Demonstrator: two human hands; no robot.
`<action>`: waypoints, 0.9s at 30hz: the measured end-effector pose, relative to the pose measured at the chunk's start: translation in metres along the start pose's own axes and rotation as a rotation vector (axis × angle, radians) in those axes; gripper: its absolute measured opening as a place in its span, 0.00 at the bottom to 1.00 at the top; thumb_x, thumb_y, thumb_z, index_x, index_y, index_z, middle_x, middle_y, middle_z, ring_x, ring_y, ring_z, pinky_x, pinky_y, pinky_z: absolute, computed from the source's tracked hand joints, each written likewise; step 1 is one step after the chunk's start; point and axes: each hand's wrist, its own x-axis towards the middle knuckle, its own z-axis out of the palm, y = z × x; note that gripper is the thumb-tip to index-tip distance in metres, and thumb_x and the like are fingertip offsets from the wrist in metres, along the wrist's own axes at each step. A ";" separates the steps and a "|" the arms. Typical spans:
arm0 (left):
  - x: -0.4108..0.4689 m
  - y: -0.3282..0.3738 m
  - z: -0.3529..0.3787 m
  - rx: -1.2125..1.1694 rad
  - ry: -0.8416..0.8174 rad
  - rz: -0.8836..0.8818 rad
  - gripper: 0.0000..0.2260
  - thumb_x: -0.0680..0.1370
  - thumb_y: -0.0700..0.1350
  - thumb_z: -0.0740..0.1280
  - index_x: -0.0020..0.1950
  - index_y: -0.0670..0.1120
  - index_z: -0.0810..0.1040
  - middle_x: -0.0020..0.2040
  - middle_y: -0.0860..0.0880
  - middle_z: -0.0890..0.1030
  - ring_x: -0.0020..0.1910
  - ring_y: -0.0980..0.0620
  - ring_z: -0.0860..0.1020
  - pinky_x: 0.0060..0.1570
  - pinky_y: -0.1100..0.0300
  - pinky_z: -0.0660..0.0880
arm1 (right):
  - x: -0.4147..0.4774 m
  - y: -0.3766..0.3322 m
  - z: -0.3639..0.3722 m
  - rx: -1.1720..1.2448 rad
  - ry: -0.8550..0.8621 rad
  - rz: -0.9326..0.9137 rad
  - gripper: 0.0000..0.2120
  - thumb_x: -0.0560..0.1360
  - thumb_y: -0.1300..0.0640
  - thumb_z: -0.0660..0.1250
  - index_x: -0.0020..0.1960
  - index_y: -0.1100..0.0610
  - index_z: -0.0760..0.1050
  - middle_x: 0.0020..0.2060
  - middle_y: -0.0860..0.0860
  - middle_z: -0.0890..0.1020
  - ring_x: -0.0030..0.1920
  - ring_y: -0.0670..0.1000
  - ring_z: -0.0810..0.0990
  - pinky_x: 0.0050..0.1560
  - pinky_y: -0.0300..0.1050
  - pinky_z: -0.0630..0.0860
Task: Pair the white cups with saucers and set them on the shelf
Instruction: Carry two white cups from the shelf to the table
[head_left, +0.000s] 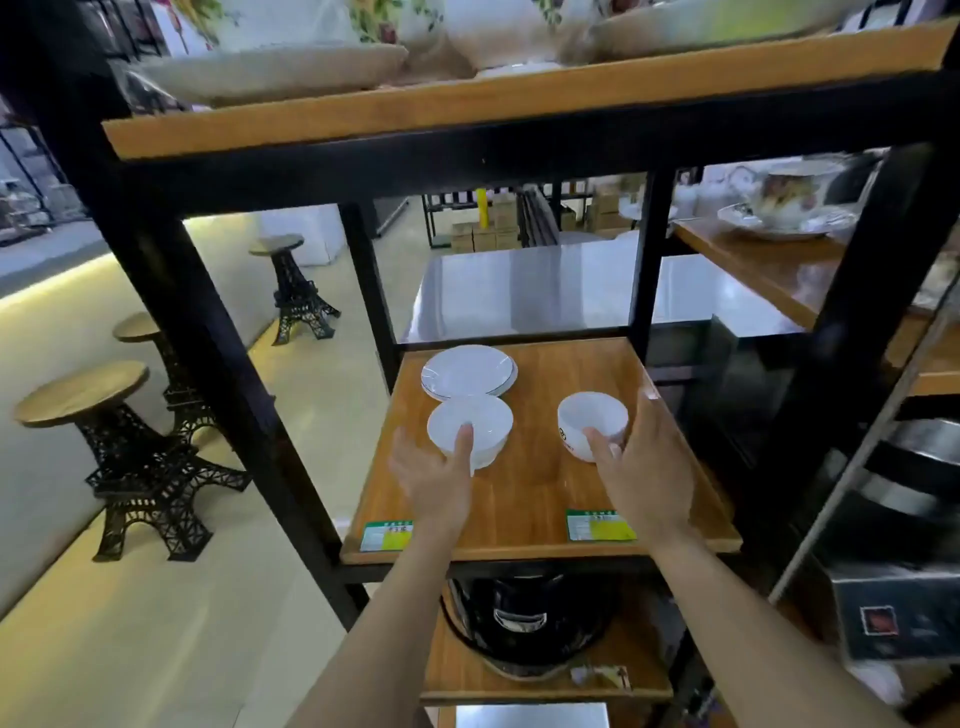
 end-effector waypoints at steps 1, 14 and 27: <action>0.002 -0.002 0.002 -0.016 -0.007 -0.058 0.37 0.74 0.55 0.68 0.75 0.43 0.53 0.74 0.42 0.58 0.72 0.43 0.61 0.70 0.49 0.59 | 0.001 0.001 0.002 0.011 -0.020 0.072 0.26 0.72 0.43 0.65 0.64 0.57 0.67 0.58 0.55 0.78 0.54 0.55 0.78 0.44 0.43 0.74; 0.015 -0.006 0.010 -0.440 -0.311 -0.665 0.15 0.78 0.49 0.63 0.58 0.40 0.71 0.53 0.38 0.79 0.49 0.43 0.79 0.40 0.50 0.78 | 0.022 0.006 0.008 0.618 -0.578 0.829 0.20 0.71 0.41 0.66 0.44 0.60 0.75 0.40 0.56 0.83 0.35 0.54 0.83 0.26 0.40 0.75; 0.009 -0.012 -0.004 -0.502 -0.085 -0.497 0.22 0.78 0.44 0.63 0.69 0.36 0.64 0.40 0.43 0.78 0.43 0.45 0.80 0.49 0.52 0.77 | 0.003 0.000 0.001 0.768 -0.401 0.726 0.18 0.73 0.41 0.64 0.49 0.56 0.73 0.37 0.55 0.80 0.32 0.50 0.79 0.25 0.37 0.75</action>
